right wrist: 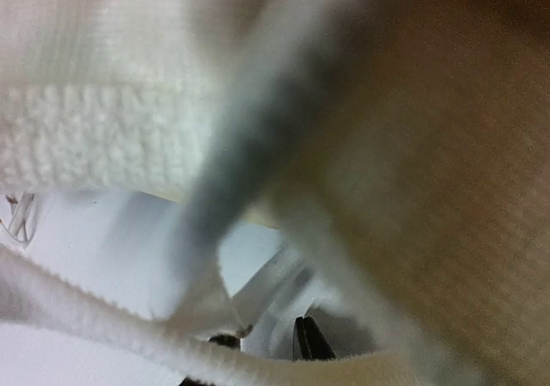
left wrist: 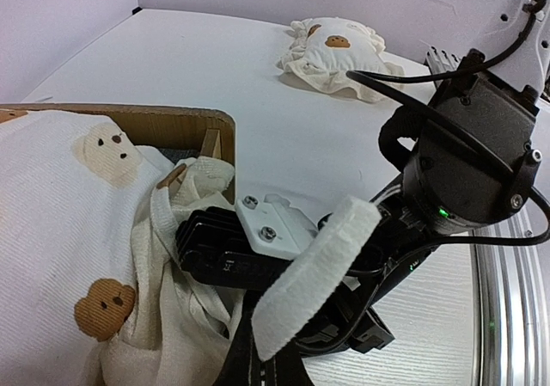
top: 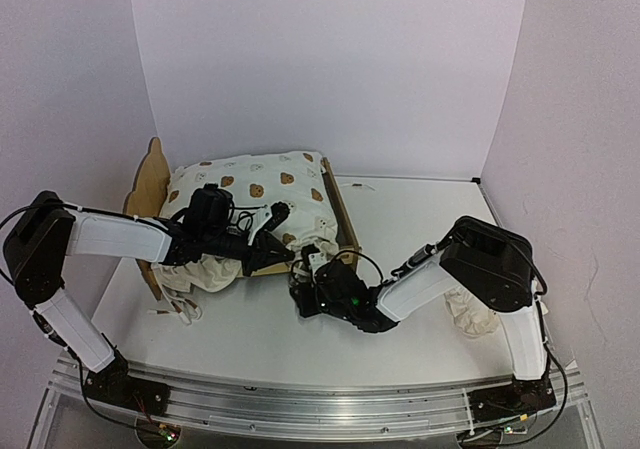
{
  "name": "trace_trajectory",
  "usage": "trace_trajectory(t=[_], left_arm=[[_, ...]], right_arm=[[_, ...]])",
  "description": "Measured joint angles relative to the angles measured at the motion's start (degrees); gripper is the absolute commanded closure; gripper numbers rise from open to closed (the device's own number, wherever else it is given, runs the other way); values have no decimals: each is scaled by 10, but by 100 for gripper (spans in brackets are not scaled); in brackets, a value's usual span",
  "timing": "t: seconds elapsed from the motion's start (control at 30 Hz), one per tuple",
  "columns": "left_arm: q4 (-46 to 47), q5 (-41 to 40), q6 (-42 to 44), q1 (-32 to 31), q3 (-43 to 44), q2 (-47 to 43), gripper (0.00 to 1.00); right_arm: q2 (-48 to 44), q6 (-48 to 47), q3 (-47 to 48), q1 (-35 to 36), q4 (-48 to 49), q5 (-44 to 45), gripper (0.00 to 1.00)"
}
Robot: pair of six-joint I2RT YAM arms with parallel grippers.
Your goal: Set up the pet bed
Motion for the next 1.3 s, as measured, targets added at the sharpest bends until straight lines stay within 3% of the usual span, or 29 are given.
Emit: trace_trajectory(t=[0.1,0.23,0.3,0.43,0.7,0.9,1.13,1.3], left_arm=[[0,0,0,0,0,0,100],[7,-1,-4,1,0,0,100],[9,1,-5,1,0,1,100],[10,5,-4,1,0,7,100],[3,8,18,6,1,10,100],[-1,22,56,6,-12,10,100],[-1,42,78,6,-18,10,100],[-1,51,85,5,-19,13,100]], right_arm=[[0,3,-6,-1,36,-8,65],[0,9,-6,-1,76,-2,66],[1,12,-5,-1,91,7,73],[11,28,0,-1,111,28,98],[-13,41,-76,-3,100,8,100],[-133,44,-106,-37,-34,-185,100],[-203,41,-18,-103,-279,-407,97],[-199,-10,79,-129,-535,-468,75]])
